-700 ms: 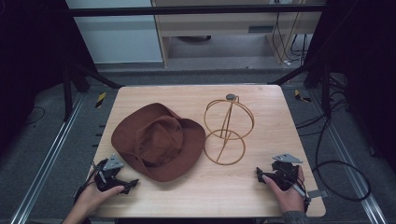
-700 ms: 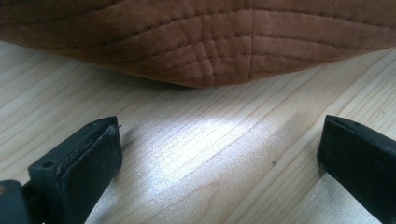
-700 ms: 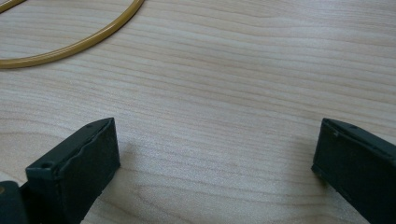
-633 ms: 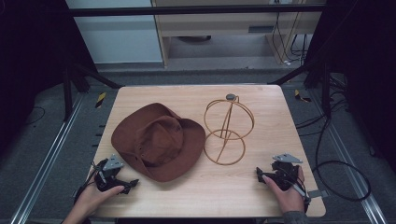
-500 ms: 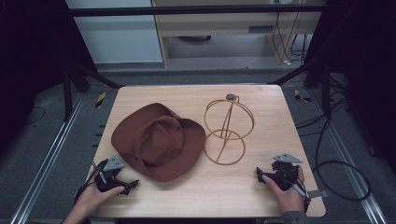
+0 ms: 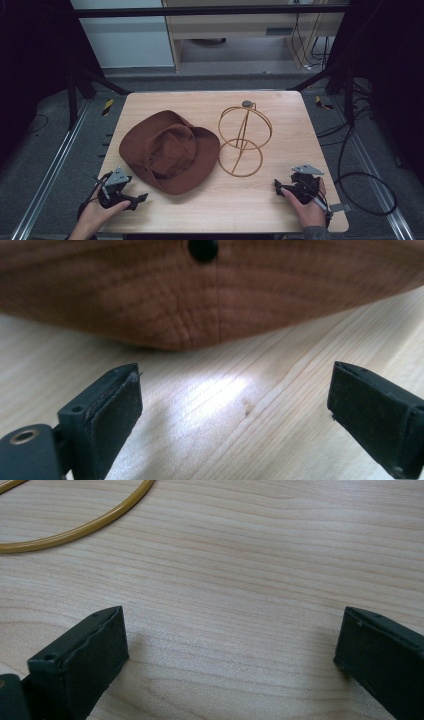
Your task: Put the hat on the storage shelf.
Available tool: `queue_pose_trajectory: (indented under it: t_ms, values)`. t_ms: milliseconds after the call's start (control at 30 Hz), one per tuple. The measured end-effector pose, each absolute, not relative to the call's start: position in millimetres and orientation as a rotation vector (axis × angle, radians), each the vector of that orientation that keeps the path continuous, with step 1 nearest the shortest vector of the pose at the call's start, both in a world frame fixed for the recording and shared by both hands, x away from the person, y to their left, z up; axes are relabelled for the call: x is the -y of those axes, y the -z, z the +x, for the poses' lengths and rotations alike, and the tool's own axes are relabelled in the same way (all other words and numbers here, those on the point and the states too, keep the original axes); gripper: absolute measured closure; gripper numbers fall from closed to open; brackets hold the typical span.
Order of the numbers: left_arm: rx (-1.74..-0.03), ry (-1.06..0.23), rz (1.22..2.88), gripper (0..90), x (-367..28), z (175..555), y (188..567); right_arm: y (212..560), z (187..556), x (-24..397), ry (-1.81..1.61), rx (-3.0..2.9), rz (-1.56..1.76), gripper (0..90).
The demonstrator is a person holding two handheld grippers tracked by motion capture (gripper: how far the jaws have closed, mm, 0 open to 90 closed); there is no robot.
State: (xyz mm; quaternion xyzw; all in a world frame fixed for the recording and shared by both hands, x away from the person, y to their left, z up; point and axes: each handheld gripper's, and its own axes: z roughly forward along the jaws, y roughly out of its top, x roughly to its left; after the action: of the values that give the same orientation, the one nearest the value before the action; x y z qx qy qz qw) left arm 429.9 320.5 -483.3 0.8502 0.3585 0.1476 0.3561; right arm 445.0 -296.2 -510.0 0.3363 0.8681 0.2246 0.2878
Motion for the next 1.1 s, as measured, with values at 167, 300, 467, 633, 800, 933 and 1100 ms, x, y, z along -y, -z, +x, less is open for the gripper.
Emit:
queue_pose_trajectory:
  t_ms: [167, 300, 467, 633, 800, 933, 1100]
  values:
    - [-0.922, -0.345, 2.145, 8.2, -326.2, 425.6, 474.5, 509.9, 445.0, 296.2, -0.599, -2.318, 0.898, 0.6]
    - [-0.898, -0.358, 2.138, 7.8, -324.6, 423.9, 467.3, 509.9, 445.2, 296.3, -0.600, -2.319, 0.895, 0.6]
    - [-0.893, -0.333, 2.174, 8.6, -320.7, 426.3, 455.1, 509.9, 445.2, 296.3, -0.600, -2.319, 0.894, 0.6]
    - [-0.875, -0.348, 2.185, 8.6, -317.0, 437.0, 437.7, 509.9, 445.2, 296.3, -0.601, -2.319, 0.895, 0.6]
    - [-0.872, -0.315, 2.208, 5.5, -305.9, 458.5, 417.1, 509.9, 445.2, 296.3, -0.600, -2.319, 0.895, 0.6]
    - [-0.885, -0.320, 2.241, 5.2, -299.0, 477.7, 407.7, 509.9, 445.2, 296.2, -0.601, -2.319, 0.895, 0.6]
    - [-0.878, -0.291, 2.326, 4.2, -290.5, 506.4, 395.5, 509.9, 445.2, 296.2, -0.600, -2.319, 0.895, 0.6]
